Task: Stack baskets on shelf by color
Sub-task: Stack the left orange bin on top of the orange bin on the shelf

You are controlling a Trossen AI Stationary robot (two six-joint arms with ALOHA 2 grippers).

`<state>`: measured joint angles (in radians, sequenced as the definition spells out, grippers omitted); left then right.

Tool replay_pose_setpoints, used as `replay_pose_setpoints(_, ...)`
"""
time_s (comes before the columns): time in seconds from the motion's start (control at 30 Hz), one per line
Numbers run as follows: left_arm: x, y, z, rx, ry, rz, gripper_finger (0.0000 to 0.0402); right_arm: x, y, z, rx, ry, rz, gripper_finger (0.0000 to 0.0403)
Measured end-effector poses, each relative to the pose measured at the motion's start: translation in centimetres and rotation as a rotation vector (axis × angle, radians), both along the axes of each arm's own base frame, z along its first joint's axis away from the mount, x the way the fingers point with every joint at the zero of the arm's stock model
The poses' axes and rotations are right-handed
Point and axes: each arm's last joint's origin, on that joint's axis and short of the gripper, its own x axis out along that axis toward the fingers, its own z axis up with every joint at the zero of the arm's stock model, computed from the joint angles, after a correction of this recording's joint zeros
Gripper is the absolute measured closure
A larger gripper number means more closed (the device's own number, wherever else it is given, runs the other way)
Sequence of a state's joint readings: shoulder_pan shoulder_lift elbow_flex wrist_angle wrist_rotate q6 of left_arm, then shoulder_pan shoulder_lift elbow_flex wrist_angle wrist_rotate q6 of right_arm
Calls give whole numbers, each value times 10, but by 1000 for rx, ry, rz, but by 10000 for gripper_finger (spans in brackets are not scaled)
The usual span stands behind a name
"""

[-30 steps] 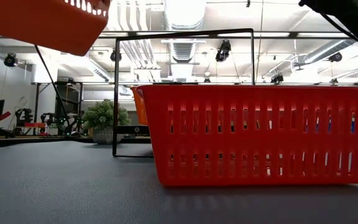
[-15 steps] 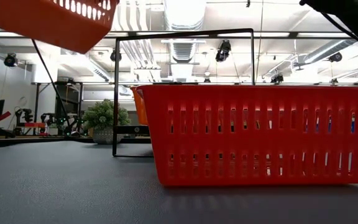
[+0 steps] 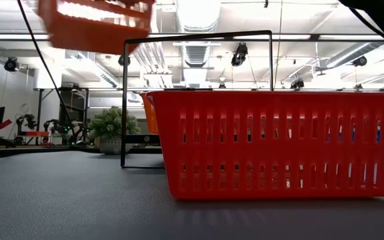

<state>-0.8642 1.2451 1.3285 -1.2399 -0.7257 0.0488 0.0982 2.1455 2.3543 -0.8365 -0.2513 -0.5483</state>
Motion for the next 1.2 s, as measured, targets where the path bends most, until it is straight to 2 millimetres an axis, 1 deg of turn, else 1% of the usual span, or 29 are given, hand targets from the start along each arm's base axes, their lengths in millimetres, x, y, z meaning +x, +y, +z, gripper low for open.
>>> replay_pose_setpoints(0.1, -2, 6, 6, 115, -92, 12, 249, -11, -3, 5, -17, 74, -79, 394)
replay_pose_setpoints(0.17, -2, 9, 9, 179, -179, 57, 249, -16, -4, 9, -11, 97, -128, 394)
replay_pose_setpoints(0.23, -2, 12, 11, 203, -294, 139, 249, -18, -3, 14, 13, 95, -193, 394)
replay_pose_setpoints(0.3, -3, 16, 11, 185, -406, 235, 249, -20, 0, 18, 0, 85, -287, 394)
replay_pose_setpoints(0.37, -6, 21, 2, 185, -478, 306, 249, -21, 6, 17, -50, 76, -364, 394)
replay_pose_setpoints(0.47, -12, 28, -21, 212, -551, 368, 249, -25, 15, 14, -103, 98, -432, 394)
replay_pose_setpoints(0.6, -18, 36, -54, 261, -608, 396, 249, -32, 23, 14, -115, 121, -515, 394)
replay_pose_setpoints(0.67, -20, 39, -68, 257, -645, 413, 249, -39, 23, 17, -143, 141, -570, 394)
replay_pose_setpoints(0.77, -24, 43, -83, 259, -651, 414, 249, -48, 20, 23, -134, 159, -663, 394)
replay_pose_setpoints(0.83, -25, 44, -87, 270, -628, 399, 249, -53, 17, 27, -118, 175, -691, 394)
replay_pose_setpoints(0.87, -25, 44, -87, 244, -607, 390, 250, -55, 17, 28, -114, 179, -703, 394)
replay_pose_setpoints(0.97, -22, 39, -86, 119, -501, 322, 263, -60, 17, 32, -101, 187, -723, 394)
replay_pose_setpoints(1.03, -17, 31, -84, 43, -427, 210, 278, -64, 20, 35, -104, 185, -738, 394)
replay_pose_setpoints(1.1, -12, 21, -85, -22, -366, 2, 297, -66, 25, 37, -113, 174, -740, 394)
replay_pose_setpoints(1.2, -12, 9, -91, -52, -345, -461, 328, -67, 33, 36, -132, 158, -741, 394)
